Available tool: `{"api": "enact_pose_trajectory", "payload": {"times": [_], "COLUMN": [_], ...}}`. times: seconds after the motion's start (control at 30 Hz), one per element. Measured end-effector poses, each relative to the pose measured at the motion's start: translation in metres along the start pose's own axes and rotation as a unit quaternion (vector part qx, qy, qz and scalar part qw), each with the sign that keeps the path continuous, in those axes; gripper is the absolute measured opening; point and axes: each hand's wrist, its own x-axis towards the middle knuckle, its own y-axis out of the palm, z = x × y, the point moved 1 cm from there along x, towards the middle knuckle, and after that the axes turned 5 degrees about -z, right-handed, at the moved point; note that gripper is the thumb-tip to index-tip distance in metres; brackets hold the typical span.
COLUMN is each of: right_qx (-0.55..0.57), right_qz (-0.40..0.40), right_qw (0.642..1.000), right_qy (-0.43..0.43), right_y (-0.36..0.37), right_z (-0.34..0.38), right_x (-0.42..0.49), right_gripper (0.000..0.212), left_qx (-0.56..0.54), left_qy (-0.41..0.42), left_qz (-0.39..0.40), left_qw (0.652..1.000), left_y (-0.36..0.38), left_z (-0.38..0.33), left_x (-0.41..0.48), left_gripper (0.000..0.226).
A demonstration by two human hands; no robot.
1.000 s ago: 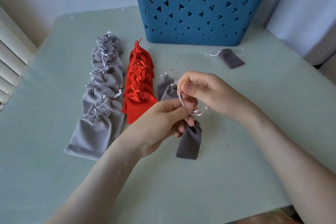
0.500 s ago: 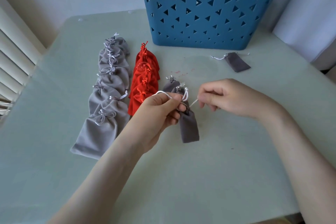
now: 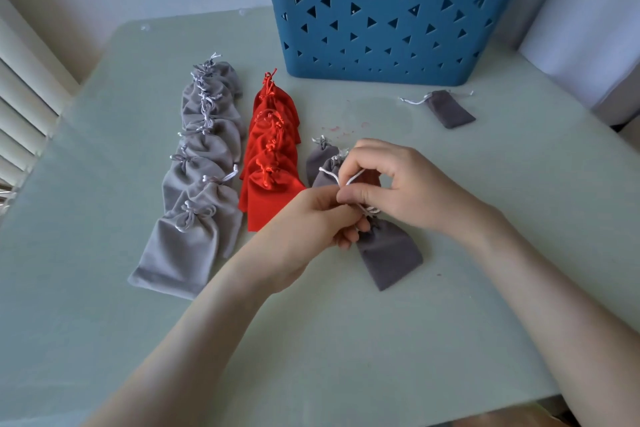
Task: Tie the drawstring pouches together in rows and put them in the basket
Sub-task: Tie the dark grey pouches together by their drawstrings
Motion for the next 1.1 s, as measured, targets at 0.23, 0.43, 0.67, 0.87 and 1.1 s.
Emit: {"api": "enact_pose_trajectory", "payload": {"times": [0.23, 0.43, 0.67, 0.87, 1.1], "right_qx": [0.077, 0.078, 0.041, 0.142, 0.235], "right_qz": [-0.016, 0.004, -0.063, -0.053, 0.062], "right_qw": [0.995, 0.993, 0.996, 0.985, 0.962], "right_qy": [0.068, 0.087, 0.046, 0.082, 0.123], "right_y": [-0.003, -0.010, -0.009, -0.001, 0.002], "right_z": [0.002, 0.000, 0.001, 0.003, 0.003], "right_x": [-0.001, -0.004, -0.002, 0.001, 0.000], "right_gripper": [0.011, 0.010, 0.012, 0.024, 0.030], "left_qx": [-0.018, -0.112, -0.089, -0.081, -0.122], "left_qy": [0.050, 0.027, 0.018, 0.062, 0.089], "left_qz": [-0.022, -0.049, -0.066, -0.034, -0.146], "left_qw": [0.998, 0.992, 0.994, 0.994, 0.978], "left_y": [0.002, -0.004, -0.007, -0.004, -0.009], "left_z": [0.002, -0.003, -0.002, -0.005, -0.002], "left_x": [0.000, 0.001, 0.002, -0.001, 0.003], "left_gripper": [0.023, 0.023, 0.021, 0.019, 0.012]}}
